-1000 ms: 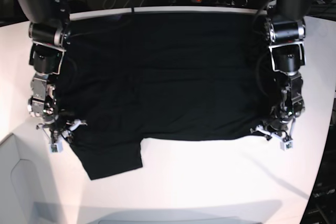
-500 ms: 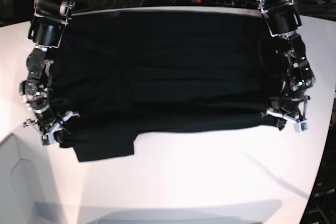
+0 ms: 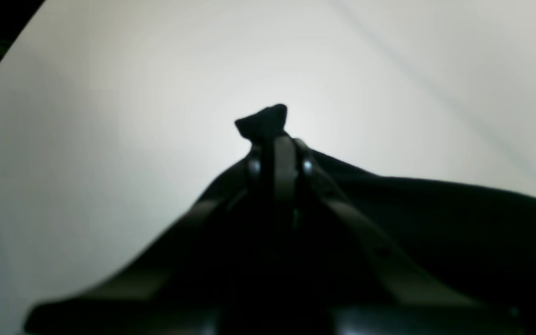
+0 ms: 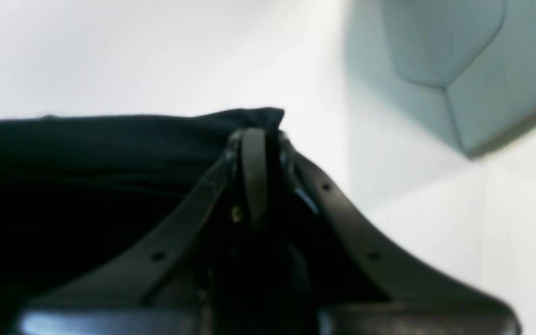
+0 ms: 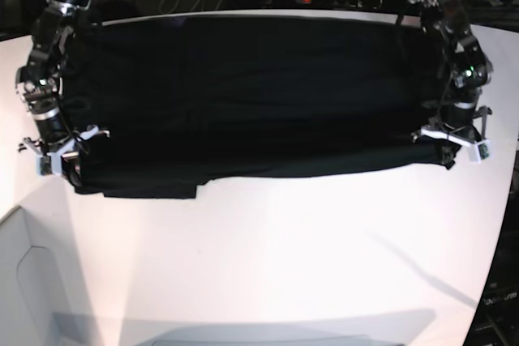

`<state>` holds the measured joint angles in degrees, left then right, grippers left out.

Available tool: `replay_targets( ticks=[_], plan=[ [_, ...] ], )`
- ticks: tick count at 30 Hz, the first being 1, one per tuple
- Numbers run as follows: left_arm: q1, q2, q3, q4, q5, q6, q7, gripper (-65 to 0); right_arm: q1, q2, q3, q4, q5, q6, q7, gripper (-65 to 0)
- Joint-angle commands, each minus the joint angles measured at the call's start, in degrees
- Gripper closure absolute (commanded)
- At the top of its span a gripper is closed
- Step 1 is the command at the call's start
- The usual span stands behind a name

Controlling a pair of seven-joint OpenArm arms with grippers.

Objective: Fold the T-shirt properly
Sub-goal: 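Grasp the hem corners and fold them up toward the collar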

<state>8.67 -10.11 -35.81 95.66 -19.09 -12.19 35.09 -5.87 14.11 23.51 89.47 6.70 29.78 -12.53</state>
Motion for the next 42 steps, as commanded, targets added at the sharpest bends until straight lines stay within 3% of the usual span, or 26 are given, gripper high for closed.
replay_targets(
  ticks=[1,9,19,22,27,32,36,42],
  plan=[
    [0.9,-0.3,-0.8,1.5,-0.1,0.0,-1.3,0.0,-0.3,0.9,1.0,1.5,0.9,-0.5,1.6,0.0],
    [6.4,1.4,-1.2,1.4,-0.1,0.0,-1.7,0.0,-5.5,0.9,1.3,1.4,0.9,-0.5,1.6,0.0],
    [7.4,1.9,-1.0,1.4,-0.1,0.0,-1.3,-0.1,-7.9,0.8,0.9,1.9,0.7,-0.5,1.1,-0.8],
    [7.9,1.9,-0.8,1.4,-0.1,0.0,-1.3,-0.1,-9.1,0.9,1.1,1.9,0.7,-0.1,1.0,-11.2],
    [8.1,1.9,-0.7,1.4,-0.1,0.0,-1.3,-0.7,-9.8,-0.3,3.5,4.3,0.9,6.9,0.6,-28.3],
    [8.1,1.9,-0.7,1.4,-0.1,0.0,-1.3,-14.5,-8.5,-2.9,6.3,9.9,0.7,7.9,0.4,-33.1],
    [8.7,1.9,-0.8,1.5,-0.1,0.0,-1.3,-24.6,-4.6,-3.3,5.1,11.1,0.6,7.9,-5.6,-33.2],
    [8.4,1.9,-1.1,2.1,-0.1,0.0,-1.3,-25.5,4.4,-1.4,0.0,5.3,0.6,7.6,-14.8,-33.1]
  ],
)
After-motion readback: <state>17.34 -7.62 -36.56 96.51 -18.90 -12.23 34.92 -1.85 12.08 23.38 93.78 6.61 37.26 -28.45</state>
